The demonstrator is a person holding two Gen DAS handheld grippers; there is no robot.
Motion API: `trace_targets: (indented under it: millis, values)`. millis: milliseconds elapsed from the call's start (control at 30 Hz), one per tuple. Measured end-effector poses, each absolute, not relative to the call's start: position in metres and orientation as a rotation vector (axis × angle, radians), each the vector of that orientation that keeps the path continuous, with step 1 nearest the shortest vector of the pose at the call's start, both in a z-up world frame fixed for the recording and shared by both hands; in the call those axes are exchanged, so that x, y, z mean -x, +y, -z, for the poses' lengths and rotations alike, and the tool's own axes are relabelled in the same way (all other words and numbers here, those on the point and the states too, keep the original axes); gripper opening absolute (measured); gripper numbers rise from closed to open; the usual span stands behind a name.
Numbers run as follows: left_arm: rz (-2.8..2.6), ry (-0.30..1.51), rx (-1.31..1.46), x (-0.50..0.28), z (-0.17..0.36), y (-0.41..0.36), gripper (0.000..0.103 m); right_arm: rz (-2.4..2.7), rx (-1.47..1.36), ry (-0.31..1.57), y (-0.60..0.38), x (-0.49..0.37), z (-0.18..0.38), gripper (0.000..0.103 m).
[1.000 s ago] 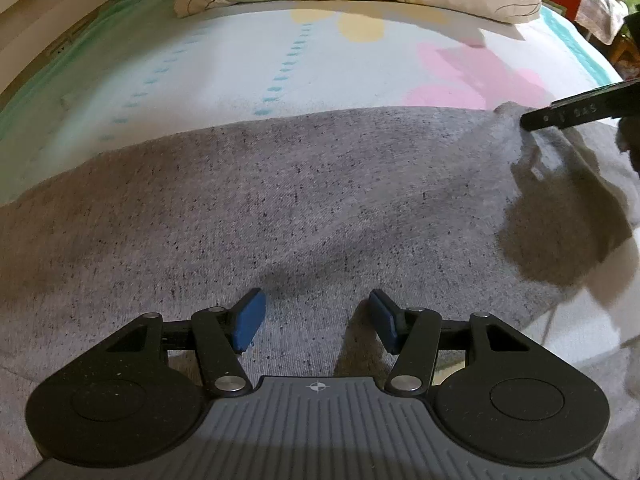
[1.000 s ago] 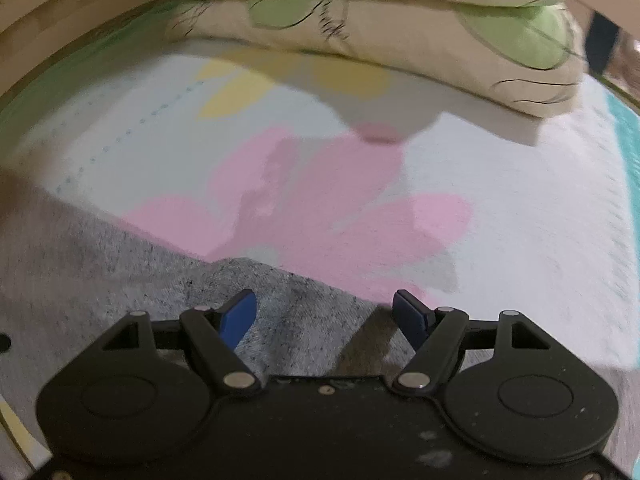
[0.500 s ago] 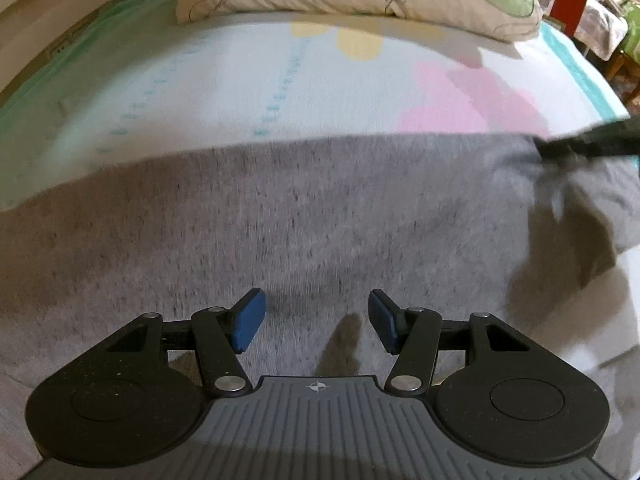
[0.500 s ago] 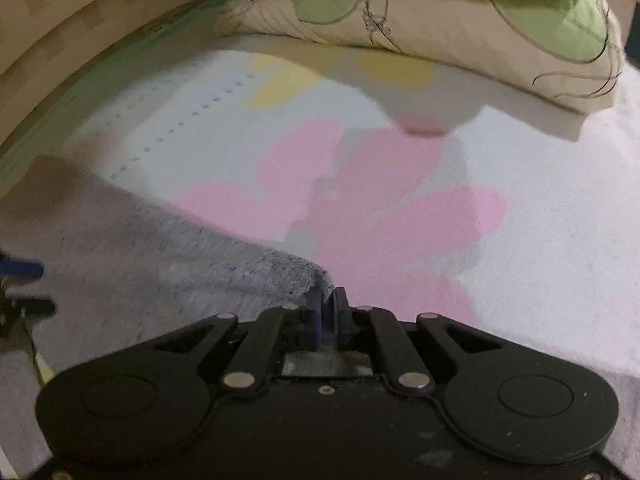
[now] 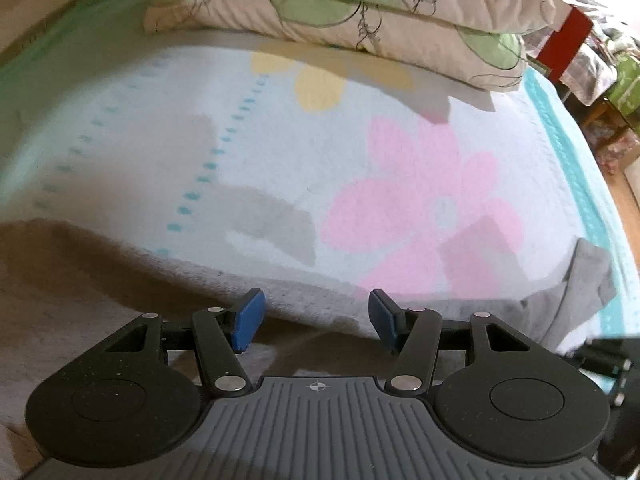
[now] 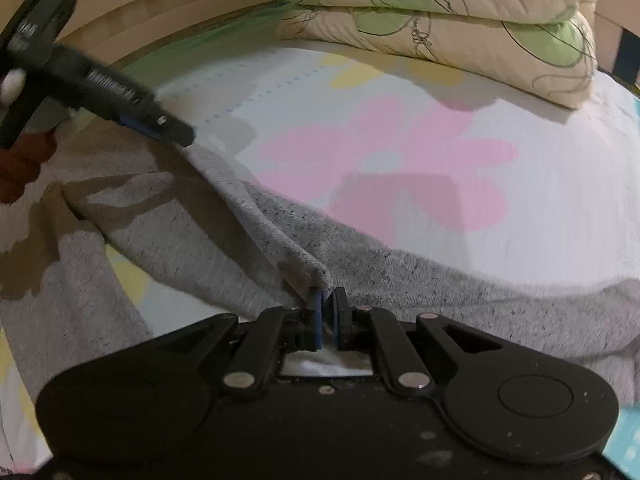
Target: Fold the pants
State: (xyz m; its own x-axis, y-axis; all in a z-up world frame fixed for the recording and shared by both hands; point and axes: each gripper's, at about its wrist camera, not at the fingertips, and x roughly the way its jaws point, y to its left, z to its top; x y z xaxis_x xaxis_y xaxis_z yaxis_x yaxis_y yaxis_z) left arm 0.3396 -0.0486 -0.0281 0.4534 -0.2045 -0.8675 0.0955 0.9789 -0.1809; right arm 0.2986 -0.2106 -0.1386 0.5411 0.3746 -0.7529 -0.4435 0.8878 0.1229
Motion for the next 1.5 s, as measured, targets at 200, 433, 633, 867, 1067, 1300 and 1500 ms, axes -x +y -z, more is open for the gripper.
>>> trace_targets:
  millis: [200,433,633,867,1067,1300,1500]
  values:
    - [0.151,1.152,0.196,-0.356,0.038,-0.044,0.056,-0.464,0.054,0.85,-0.213,-0.295,0.14,0.006]
    - [0.112,1.172,0.289,-0.346,0.036,-0.026,0.056,-0.455,0.032,0.844,-0.212,-0.293,0.147,0.006]
    - [0.09,1.168,0.326,-0.342,0.036,-0.017,0.056,-0.449,0.018,0.848,-0.213,-0.295,0.149,0.006]
    - [0.077,1.213,0.35,-0.362,0.055,-0.02,0.056,-0.453,0.011,0.855,-0.213,-0.299,0.155,0.006]
    - [0.14,1.202,0.536,-0.366,0.07,-0.016,0.004,-0.441,0.005,0.846,-0.214,-0.297,0.151,0.007]
    - [0.231,1.027,0.364,-0.284,0.024,-0.021,0.003,-0.395,-0.041,0.795,-0.214,-0.276,0.136,0.008]
    - [0.255,0.957,0.265,-0.21,0.018,-0.026,0.003,-0.327,-0.17,0.743,-0.225,-0.242,0.117,0.017]
